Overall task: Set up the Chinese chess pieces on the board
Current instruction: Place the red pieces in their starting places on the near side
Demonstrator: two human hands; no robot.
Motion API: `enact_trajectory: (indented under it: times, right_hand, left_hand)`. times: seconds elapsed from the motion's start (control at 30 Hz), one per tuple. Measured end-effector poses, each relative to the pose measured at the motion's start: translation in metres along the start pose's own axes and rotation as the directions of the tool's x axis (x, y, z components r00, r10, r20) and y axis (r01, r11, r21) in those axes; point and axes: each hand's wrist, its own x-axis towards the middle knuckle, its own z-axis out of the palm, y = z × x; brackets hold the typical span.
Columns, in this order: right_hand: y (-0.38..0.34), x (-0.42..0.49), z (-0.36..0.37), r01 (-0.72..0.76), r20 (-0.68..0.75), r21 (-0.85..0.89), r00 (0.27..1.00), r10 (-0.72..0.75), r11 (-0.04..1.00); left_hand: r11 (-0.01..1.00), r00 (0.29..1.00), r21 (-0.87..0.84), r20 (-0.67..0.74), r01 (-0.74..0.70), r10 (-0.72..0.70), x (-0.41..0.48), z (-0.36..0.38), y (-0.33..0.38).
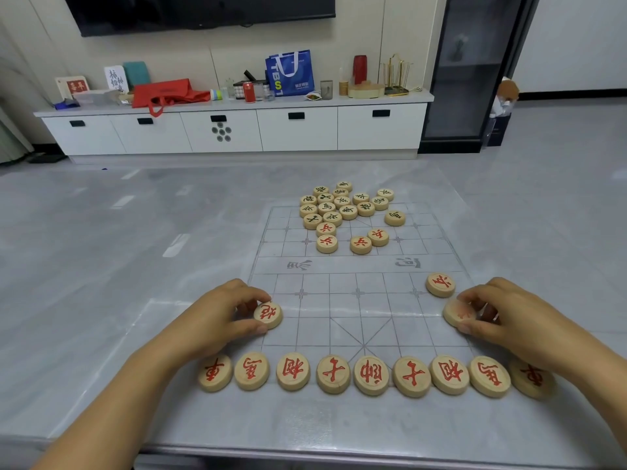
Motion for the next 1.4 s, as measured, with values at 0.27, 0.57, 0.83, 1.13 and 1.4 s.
enact_trajectory:
  times: [0.27,0.57,0.83,1.13,1.4]
  right_hand:
    - [-0.001,0.000,-0.001,-0.006,0.007,-0.001,1.000,0.006,1.000]
    - [0.003,0.007,-0.005,-0.053,-0.034,0.122,0.998,0.057,0.991]
    - [-0.017,0.024,-0.003,0.127,-0.151,0.049,0.981,-0.119,0.991]
    - [-0.007,0.032,-0.011,-0.003,-0.120,0.052,0.993,0.009,0.999]
    - [-0.010,0.049,0.000,-0.115,-0.085,0.154,0.988,0.129,0.981]
  left_hand:
    - [1.000,1.000,-0.011,-0.022,0.013,-0.013,0.000,0.002,-0.001]
    - [0.999,1.000,-0.031,-0.008,0.014,-0.015,0.000,0.001,-0.003]
    - [0.997,0.994,-0.079,-0.102,0.022,-0.030,0.002,0.002,-0.005]
    - [0.984,0.980,-0.057,-0.121,-0.169,0.161,0.016,0.009,0.045]
    - [0.974,0.987,0.158,0.027,-0.163,0.161,0.081,0.029,0.101]
